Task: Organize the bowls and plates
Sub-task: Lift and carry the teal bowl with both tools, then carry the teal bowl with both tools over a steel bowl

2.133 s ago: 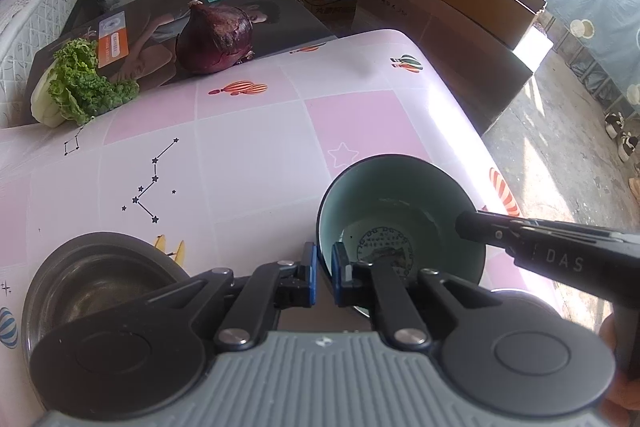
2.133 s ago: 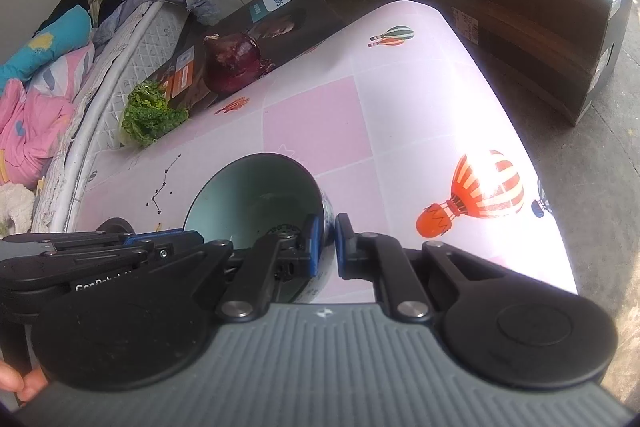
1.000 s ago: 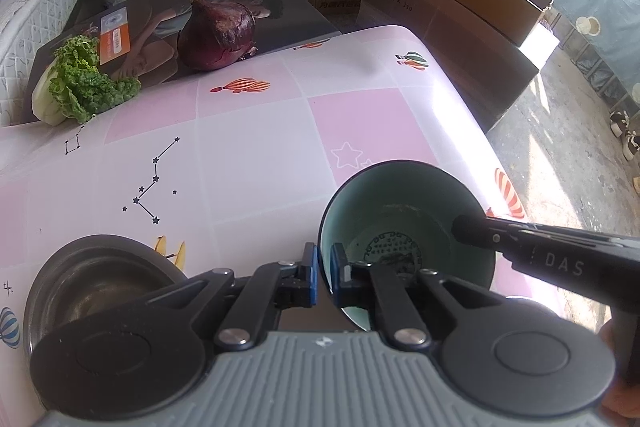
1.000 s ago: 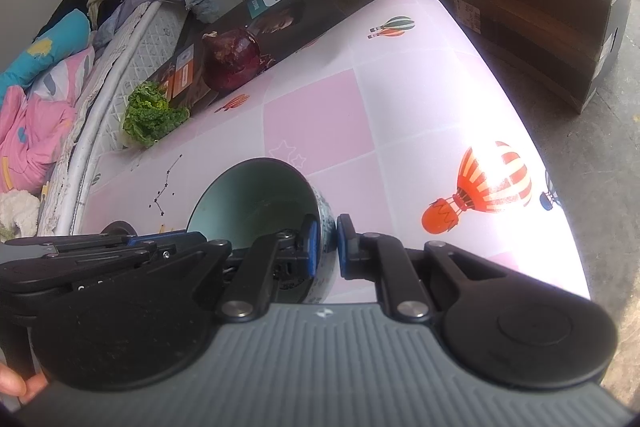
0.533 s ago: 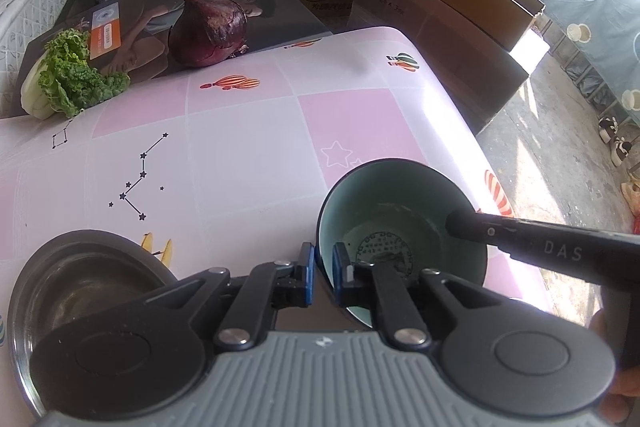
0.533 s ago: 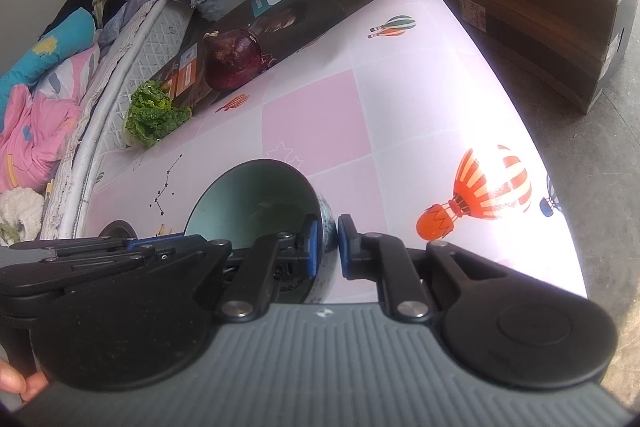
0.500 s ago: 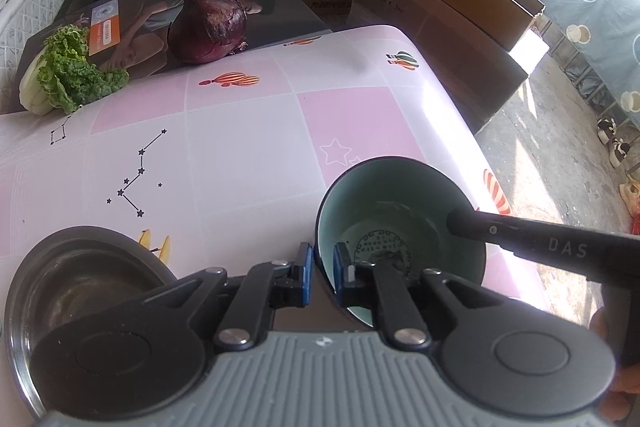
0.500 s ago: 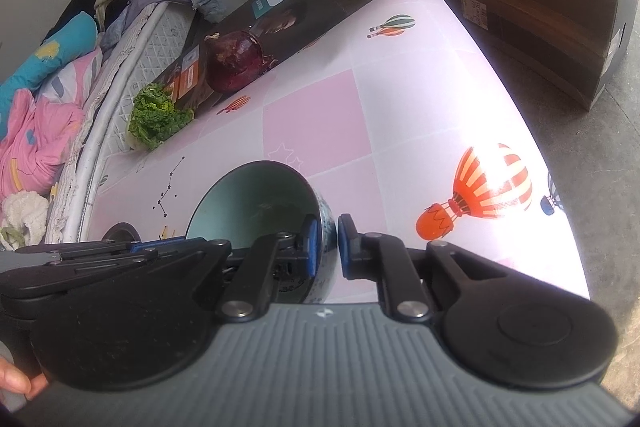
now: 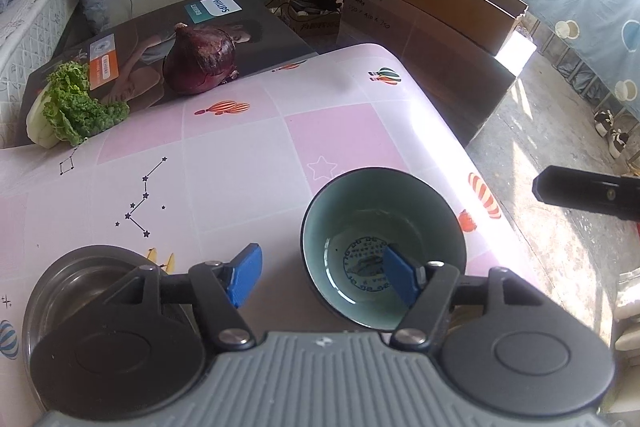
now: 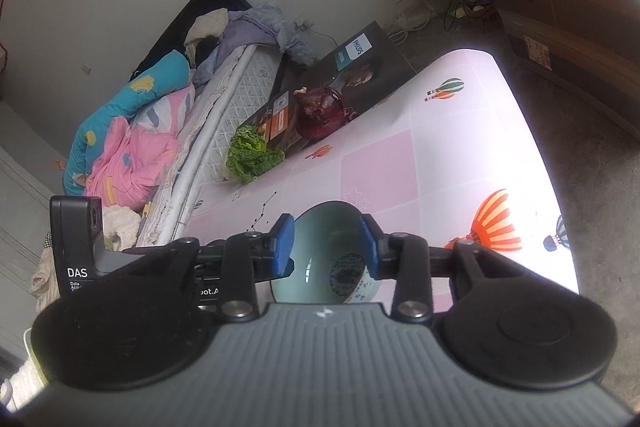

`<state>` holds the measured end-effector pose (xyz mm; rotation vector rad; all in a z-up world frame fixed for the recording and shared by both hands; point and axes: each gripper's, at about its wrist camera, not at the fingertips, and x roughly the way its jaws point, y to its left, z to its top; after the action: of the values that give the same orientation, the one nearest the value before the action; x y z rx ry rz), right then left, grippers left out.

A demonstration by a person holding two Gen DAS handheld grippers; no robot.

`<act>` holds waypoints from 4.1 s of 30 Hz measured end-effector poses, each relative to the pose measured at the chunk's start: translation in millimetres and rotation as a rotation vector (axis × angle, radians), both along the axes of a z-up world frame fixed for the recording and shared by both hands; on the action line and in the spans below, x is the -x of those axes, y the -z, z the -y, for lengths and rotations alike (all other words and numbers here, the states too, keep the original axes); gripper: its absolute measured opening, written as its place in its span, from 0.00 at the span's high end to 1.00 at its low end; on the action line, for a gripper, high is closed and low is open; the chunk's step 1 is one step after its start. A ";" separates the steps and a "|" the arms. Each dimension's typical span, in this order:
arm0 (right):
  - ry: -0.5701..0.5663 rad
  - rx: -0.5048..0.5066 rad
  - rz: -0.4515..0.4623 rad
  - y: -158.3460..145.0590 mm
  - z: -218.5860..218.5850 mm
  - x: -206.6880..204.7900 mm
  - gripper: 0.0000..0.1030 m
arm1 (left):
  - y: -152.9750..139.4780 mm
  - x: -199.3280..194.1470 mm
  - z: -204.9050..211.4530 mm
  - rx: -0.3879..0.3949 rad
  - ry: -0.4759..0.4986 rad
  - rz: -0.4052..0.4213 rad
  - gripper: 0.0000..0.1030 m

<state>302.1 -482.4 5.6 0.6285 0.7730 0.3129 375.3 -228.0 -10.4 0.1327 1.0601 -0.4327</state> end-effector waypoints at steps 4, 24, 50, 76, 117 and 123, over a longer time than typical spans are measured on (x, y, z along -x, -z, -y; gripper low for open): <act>-0.009 0.069 -0.013 4.1 -12.7 -1.7 0.57 | 3.6 -0.1 1.8 -0.009 -0.016 0.002 0.30; 0.022 0.084 -0.167 58.1 -35.0 -35.9 0.70 | 29.4 -14.6 -2.8 0.021 -0.073 -0.132 0.79; 0.023 0.073 -0.212 77.5 -40.2 -50.2 0.83 | 49.2 -27.5 5.9 -0.005 -0.137 -0.171 0.83; 0.056 0.101 -0.192 55.1 -46.6 -50.4 0.86 | 26.5 -21.0 -2.6 0.020 -0.142 -0.126 0.85; -0.200 0.062 -0.135 -4.4 -218.3 -69.2 0.86 | -31.4 11.5 -184.5 0.038 -0.371 -0.069 0.85; -0.243 0.102 -0.192 17.6 -247.4 -72.3 0.86 | -6.7 16.8 -205.7 0.032 -0.395 -0.120 0.85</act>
<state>374.4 -235.0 -12.0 0.4730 1.0469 0.4370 358.5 -22.3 -3.7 -0.1325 1.1655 -0.1006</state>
